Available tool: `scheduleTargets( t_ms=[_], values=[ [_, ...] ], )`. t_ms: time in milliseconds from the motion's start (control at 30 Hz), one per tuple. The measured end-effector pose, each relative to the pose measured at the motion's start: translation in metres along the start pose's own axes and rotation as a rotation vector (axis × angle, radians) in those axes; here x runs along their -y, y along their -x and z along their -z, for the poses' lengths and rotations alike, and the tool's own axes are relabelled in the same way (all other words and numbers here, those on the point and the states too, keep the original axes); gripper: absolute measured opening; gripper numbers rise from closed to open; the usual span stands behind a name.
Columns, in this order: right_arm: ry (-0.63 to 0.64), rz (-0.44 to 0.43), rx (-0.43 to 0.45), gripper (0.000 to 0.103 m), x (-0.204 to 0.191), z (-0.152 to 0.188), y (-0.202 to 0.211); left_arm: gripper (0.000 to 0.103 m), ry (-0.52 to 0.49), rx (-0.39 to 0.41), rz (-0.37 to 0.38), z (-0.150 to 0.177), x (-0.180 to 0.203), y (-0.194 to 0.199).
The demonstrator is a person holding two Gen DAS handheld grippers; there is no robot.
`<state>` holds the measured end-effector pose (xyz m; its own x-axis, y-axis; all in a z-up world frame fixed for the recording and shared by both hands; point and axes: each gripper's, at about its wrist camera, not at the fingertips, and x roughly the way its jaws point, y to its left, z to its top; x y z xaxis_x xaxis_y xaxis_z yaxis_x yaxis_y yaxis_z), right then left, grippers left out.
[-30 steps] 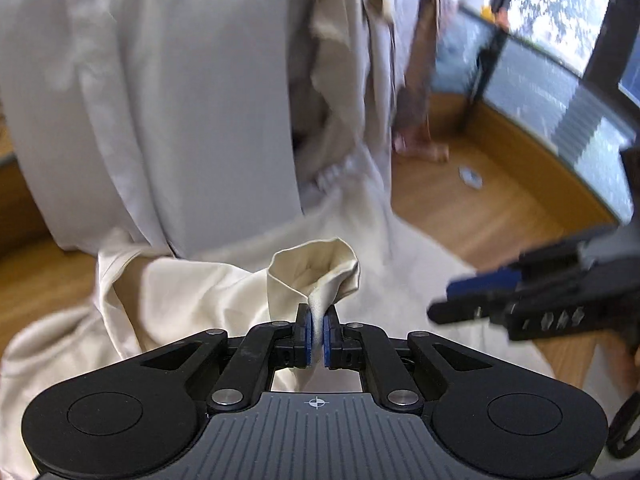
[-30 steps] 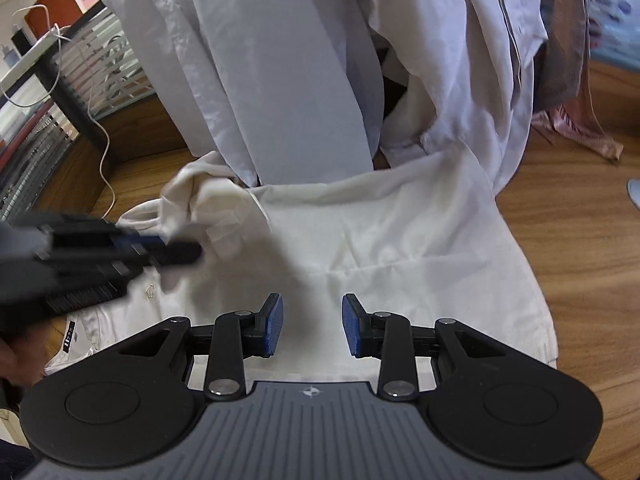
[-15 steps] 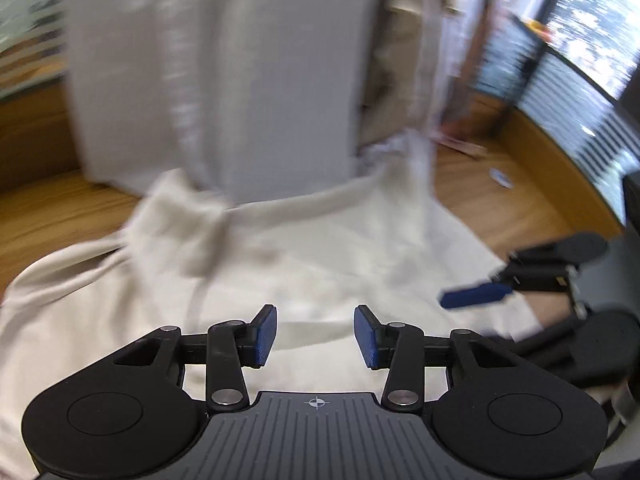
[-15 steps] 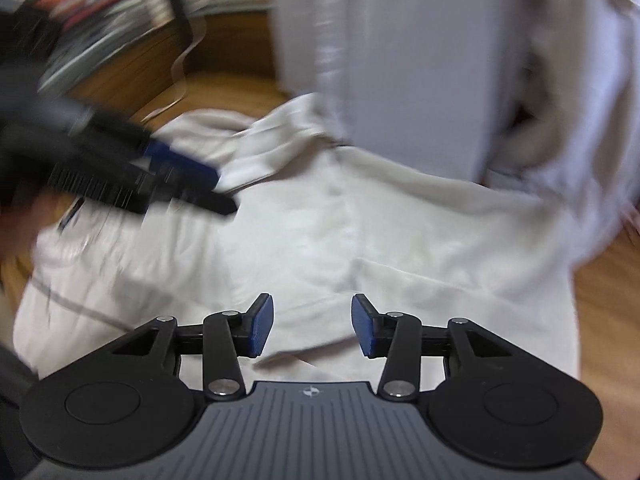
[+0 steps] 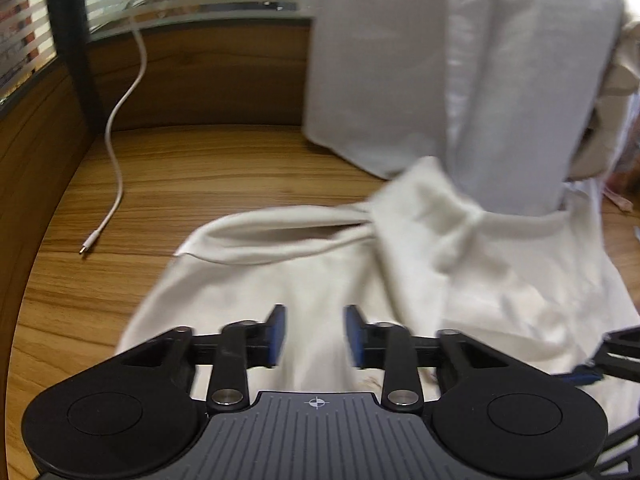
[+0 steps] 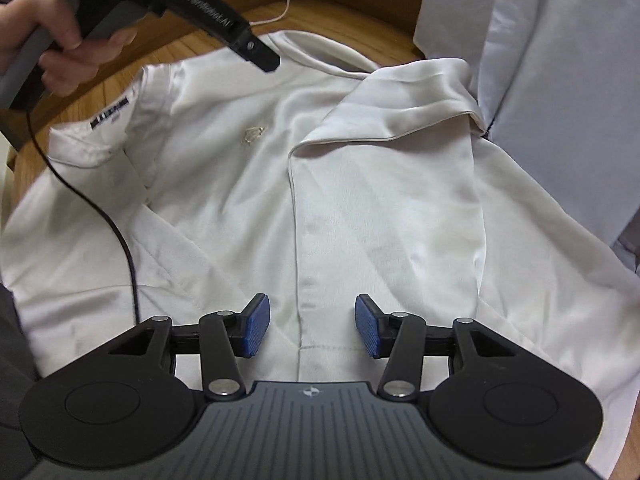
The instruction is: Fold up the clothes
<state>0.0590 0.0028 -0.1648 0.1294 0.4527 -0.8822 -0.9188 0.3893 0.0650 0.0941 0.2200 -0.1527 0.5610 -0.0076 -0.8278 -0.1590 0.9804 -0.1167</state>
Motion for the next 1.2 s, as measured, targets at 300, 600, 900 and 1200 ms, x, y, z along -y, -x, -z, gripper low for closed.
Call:
scheduleTargets(
  t_ms=[300, 600, 900, 1200],
  values=[
    [-0.044, 0.03, -0.024, 0.046, 0.008, -0.002, -0.009, 0.022, 0.047, 0.0, -0.098, -0.028, -0.037, -0.034],
    [-0.097, 0.083, 0.013, 0.002, 0.016, -0.006, 0.0, 0.014, 0.017, -0.056, -0.135, -0.034, -0.05, -0.051],
    [-0.387, 0.063, 0.199, 0.002, 0.059, -0.017, 0.103, 0.015, 0.035, -0.037, -0.132, -0.031, -0.052, -0.048],
    [-0.83, 0.124, 0.402, 0.002, 0.118, 0.033, 0.201, 0.015, 0.046, -0.02, -0.14, -0.03, -0.051, -0.048]
  ],
)
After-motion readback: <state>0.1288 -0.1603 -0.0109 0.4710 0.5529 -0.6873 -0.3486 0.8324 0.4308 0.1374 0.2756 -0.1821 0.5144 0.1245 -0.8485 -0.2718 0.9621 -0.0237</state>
